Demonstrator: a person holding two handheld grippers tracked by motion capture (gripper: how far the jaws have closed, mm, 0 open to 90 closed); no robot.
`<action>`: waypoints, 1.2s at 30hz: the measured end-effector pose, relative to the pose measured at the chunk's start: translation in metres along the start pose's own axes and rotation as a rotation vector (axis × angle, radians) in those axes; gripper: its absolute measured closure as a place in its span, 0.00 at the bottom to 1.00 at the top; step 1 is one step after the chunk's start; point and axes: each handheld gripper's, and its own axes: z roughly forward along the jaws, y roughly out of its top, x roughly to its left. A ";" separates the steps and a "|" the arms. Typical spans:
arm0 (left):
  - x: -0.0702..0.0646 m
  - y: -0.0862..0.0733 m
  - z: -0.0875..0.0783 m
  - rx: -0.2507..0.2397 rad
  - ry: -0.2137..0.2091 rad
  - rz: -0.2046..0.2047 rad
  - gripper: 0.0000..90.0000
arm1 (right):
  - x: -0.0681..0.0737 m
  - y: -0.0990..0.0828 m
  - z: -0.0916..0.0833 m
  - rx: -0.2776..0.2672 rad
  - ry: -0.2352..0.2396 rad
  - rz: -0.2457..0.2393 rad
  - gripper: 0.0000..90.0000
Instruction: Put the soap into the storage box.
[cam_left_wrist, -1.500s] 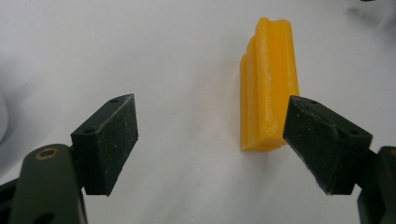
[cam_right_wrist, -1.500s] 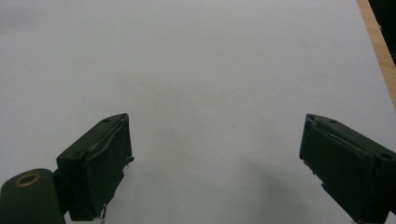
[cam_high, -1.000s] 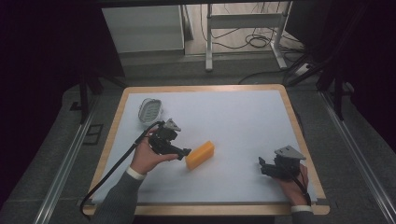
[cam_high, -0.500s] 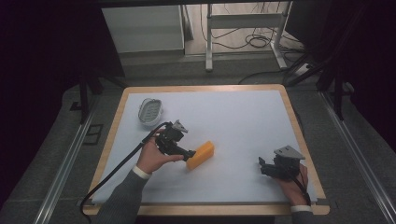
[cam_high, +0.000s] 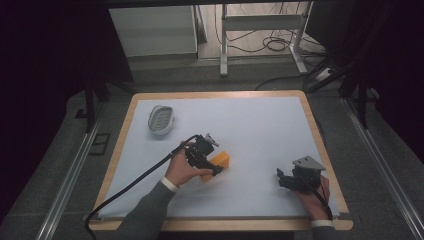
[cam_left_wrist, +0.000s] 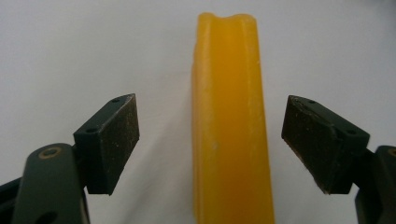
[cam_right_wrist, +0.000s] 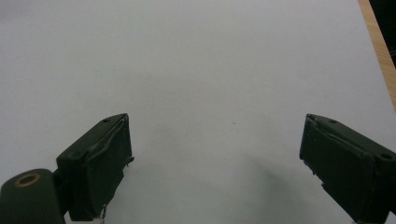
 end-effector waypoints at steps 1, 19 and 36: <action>0.000 0.000 0.002 -0.002 -0.001 -0.011 0.23 | 0.000 0.000 0.000 -0.001 0.000 0.000 0.10; -0.002 -0.001 0.013 0.016 -0.014 0.003 0.66 | 0.001 0.000 0.001 0.003 -0.005 -0.005 0.10; 0.006 0.000 -0.022 -0.063 -0.022 0.018 0.68 | 0.000 0.000 0.000 0.003 -0.005 -0.003 0.10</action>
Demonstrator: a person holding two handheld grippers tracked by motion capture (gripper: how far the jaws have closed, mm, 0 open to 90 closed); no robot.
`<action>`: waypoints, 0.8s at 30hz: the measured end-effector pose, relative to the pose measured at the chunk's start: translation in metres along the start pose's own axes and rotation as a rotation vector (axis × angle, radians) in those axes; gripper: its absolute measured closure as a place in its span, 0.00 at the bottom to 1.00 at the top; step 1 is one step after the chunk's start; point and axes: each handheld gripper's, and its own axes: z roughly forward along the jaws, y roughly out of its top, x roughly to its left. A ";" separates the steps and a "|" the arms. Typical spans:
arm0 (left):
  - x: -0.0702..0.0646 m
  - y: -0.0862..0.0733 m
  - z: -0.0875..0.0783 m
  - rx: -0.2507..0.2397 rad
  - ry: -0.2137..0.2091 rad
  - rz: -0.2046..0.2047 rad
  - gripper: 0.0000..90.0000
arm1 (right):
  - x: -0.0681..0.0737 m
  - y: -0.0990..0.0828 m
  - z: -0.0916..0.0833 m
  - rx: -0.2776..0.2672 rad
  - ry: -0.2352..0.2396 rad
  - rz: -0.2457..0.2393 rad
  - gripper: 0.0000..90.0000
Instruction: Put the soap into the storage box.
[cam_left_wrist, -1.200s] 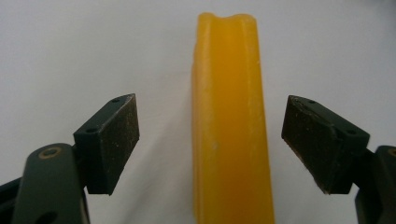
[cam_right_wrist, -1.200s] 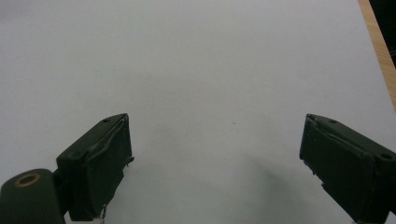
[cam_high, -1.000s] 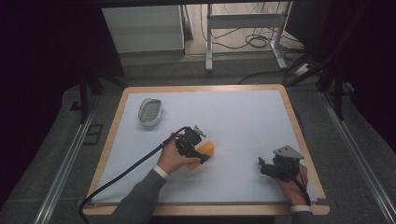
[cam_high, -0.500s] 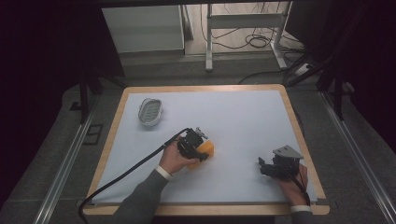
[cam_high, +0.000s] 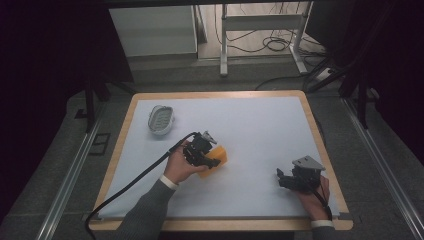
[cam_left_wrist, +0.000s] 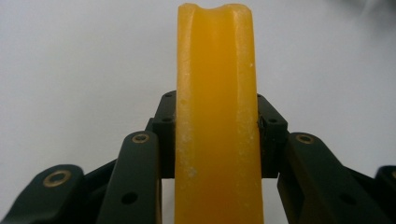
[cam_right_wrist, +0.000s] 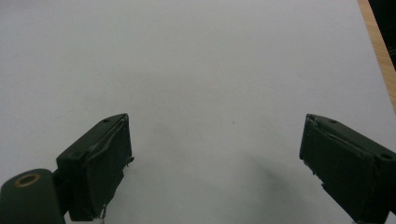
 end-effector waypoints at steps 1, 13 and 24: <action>0.001 0.000 -0.003 -0.005 0.002 0.003 0.68 | 0.000 0.000 0.000 0.000 0.000 -0.001 0.10; 0.010 0.003 -0.023 -0.050 0.029 -0.009 0.68 | 0.001 0.000 0.000 0.003 -0.003 -0.002 0.10; 0.014 0.004 -0.030 -0.065 0.033 -0.015 0.68 | 0.001 0.000 0.000 0.000 -0.003 -0.003 0.10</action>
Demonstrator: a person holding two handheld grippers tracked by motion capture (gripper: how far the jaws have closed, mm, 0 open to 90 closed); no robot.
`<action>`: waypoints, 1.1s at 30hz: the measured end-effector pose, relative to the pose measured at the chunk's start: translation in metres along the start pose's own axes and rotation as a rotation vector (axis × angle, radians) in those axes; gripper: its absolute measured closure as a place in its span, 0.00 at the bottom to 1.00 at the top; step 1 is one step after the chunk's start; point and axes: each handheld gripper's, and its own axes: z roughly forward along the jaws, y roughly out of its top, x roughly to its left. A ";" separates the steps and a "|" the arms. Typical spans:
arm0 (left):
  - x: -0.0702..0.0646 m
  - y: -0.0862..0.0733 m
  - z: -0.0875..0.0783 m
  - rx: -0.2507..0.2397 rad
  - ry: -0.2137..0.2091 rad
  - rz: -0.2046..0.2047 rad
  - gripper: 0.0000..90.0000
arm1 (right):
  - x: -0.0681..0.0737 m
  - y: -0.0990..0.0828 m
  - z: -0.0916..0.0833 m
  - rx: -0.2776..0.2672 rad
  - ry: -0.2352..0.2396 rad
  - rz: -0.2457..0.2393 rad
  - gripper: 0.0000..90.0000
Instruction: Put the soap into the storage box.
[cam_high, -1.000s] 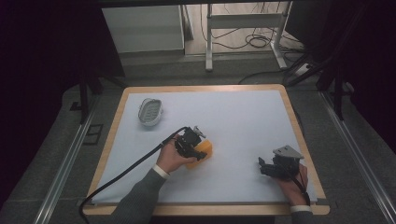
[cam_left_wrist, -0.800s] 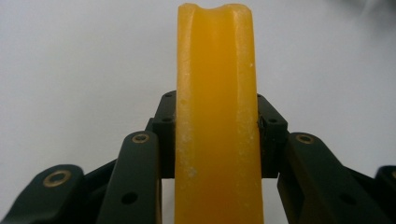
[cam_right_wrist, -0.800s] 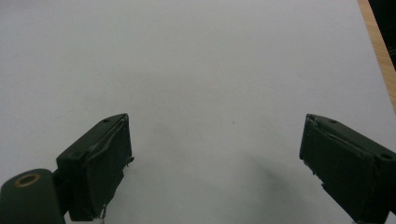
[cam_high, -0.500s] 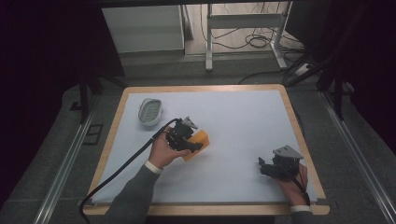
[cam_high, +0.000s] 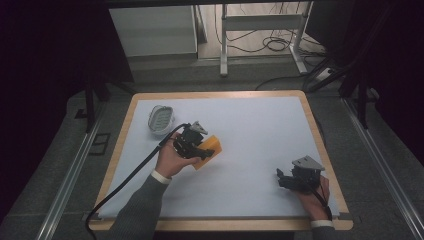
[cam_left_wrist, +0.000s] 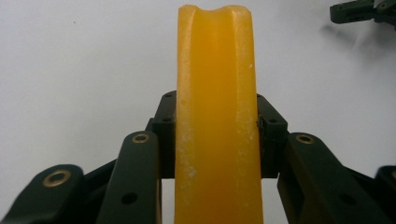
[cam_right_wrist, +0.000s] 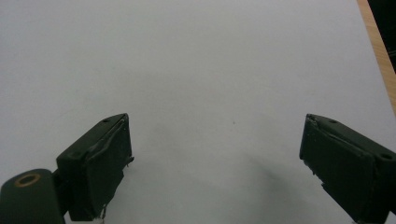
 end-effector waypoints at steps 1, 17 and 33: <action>0.001 0.000 -0.001 -0.001 0.000 -0.001 0.68 | 0.000 0.000 0.000 0.000 0.000 0.001 0.10; 0.010 0.003 -0.015 -0.029 0.021 -0.018 0.68 | 0.000 0.000 0.000 -0.002 -0.002 -0.001 0.10; 0.023 0.004 -0.032 -0.037 0.051 -0.031 0.68 | 0.000 0.000 -0.001 -0.012 0.004 -0.004 0.10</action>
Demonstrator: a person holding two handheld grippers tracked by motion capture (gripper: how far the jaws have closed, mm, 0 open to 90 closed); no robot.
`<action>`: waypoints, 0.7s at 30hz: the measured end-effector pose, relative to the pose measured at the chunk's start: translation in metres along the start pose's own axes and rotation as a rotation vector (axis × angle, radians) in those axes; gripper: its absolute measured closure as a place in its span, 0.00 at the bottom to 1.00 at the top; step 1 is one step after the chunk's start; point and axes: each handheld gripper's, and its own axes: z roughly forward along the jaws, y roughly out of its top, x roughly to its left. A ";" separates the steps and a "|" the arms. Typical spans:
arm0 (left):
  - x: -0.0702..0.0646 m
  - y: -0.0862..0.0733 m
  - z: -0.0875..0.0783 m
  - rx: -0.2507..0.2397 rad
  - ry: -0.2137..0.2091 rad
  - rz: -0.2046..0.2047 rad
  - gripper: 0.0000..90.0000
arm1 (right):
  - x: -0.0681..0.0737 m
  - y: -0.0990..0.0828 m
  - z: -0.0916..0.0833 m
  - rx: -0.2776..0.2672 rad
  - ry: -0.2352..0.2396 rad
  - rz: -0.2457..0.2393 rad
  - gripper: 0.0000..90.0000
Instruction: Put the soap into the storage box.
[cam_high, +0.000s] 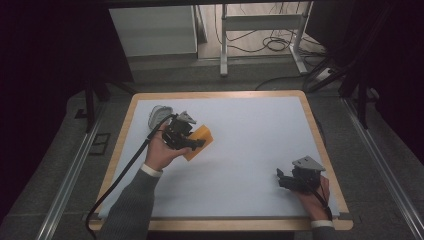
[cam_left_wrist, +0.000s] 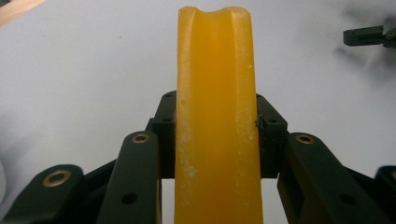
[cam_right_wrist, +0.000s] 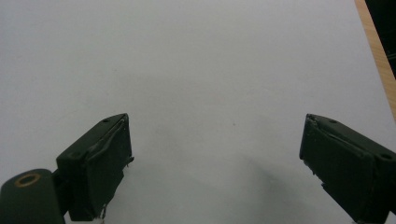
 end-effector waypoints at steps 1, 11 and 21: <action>0.001 0.000 -0.001 -0.003 0.003 -0.003 0.68 | 0.000 0.000 0.000 0.000 0.000 0.001 0.10; 0.012 0.001 -0.008 0.002 0.031 -0.011 0.68 | 0.000 0.000 0.000 -0.003 -0.001 0.003 0.10; 0.026 -0.003 -0.011 -0.012 0.031 -0.046 0.68 | 0.000 0.000 0.000 -0.004 -0.001 0.004 0.10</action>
